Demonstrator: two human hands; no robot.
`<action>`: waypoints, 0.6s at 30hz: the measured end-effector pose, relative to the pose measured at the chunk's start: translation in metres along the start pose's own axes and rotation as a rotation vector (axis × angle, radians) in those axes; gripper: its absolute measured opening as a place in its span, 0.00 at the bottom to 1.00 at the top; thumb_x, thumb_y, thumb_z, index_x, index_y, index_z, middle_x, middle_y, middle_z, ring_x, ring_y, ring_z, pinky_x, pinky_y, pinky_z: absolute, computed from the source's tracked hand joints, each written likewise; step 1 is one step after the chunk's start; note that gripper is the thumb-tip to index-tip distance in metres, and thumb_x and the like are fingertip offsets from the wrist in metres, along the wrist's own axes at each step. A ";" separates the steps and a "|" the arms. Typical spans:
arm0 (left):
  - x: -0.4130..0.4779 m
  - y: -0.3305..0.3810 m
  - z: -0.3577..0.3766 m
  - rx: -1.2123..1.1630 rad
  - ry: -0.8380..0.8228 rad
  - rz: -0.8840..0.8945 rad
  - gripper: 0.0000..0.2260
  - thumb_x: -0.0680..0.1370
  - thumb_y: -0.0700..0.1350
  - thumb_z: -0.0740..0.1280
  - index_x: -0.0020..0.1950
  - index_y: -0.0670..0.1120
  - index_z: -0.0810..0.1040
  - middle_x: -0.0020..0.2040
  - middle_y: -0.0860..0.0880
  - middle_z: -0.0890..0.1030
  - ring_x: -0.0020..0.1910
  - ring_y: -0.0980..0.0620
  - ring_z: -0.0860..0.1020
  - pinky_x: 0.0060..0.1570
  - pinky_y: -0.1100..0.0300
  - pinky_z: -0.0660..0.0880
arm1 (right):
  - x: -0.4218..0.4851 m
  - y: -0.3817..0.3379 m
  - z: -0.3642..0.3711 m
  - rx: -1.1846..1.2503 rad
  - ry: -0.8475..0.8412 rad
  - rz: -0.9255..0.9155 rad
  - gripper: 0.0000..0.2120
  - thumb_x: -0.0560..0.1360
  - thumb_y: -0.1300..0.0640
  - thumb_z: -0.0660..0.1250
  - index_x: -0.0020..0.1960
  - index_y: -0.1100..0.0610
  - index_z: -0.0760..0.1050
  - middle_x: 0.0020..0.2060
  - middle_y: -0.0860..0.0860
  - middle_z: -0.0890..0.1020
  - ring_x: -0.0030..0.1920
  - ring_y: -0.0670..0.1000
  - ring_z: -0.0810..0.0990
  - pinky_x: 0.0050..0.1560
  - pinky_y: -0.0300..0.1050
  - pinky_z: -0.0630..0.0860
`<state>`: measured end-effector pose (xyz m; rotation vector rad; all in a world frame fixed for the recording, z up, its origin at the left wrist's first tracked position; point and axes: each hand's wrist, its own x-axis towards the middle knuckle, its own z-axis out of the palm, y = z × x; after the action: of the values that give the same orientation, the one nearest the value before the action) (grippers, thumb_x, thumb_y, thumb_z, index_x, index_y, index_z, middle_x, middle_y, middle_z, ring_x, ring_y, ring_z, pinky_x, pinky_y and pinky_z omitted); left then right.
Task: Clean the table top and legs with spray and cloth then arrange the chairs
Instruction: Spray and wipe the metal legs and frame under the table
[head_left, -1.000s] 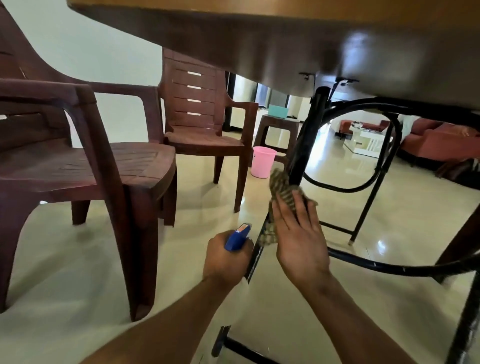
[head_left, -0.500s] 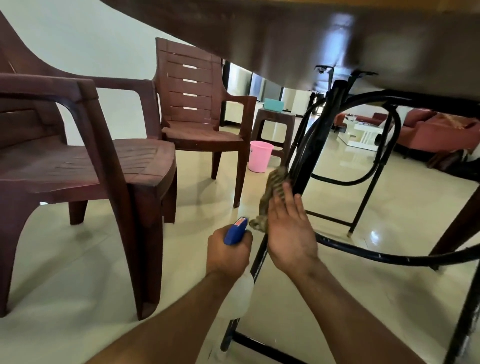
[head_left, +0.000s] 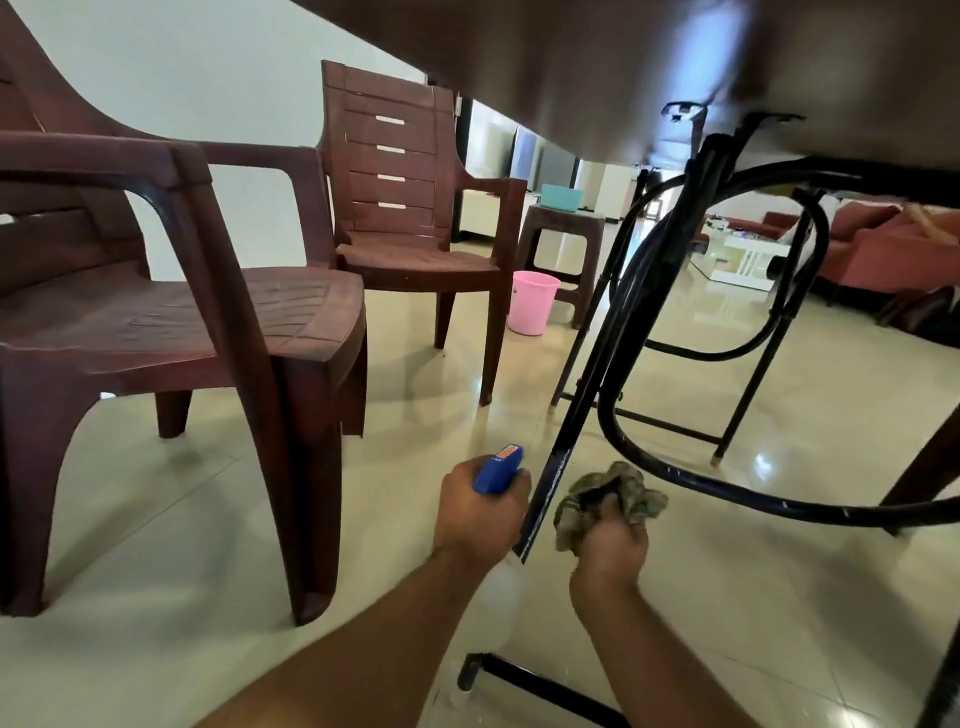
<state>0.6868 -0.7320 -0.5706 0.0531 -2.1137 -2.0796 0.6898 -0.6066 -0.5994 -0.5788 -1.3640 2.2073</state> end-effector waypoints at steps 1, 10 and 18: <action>-0.002 -0.002 0.002 -0.013 -0.022 -0.013 0.10 0.78 0.42 0.70 0.41 0.37 0.77 0.31 0.40 0.76 0.30 0.46 0.73 0.31 0.43 0.78 | 0.008 -0.002 0.006 0.079 0.028 0.185 0.10 0.83 0.59 0.60 0.60 0.61 0.76 0.49 0.58 0.82 0.41 0.55 0.79 0.40 0.48 0.76; -0.012 -0.011 0.011 0.079 -0.127 0.040 0.09 0.75 0.43 0.70 0.36 0.43 0.78 0.28 0.47 0.73 0.30 0.47 0.68 0.32 0.52 0.72 | 0.035 -0.041 0.014 -0.055 -0.343 0.381 0.24 0.71 0.63 0.60 0.66 0.65 0.75 0.53 0.61 0.84 0.49 0.61 0.83 0.55 0.56 0.78; -0.023 -0.049 -0.005 0.214 -0.112 -0.136 0.21 0.61 0.59 0.65 0.35 0.41 0.76 0.27 0.46 0.75 0.28 0.46 0.72 0.33 0.41 0.78 | 0.045 -0.041 0.005 0.007 -0.425 0.466 0.21 0.70 0.66 0.58 0.61 0.63 0.78 0.54 0.61 0.84 0.51 0.59 0.83 0.54 0.53 0.77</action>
<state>0.7051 -0.7344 -0.6217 0.1144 -2.4574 -1.9604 0.6579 -0.5672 -0.5654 -0.4766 -1.5435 2.8351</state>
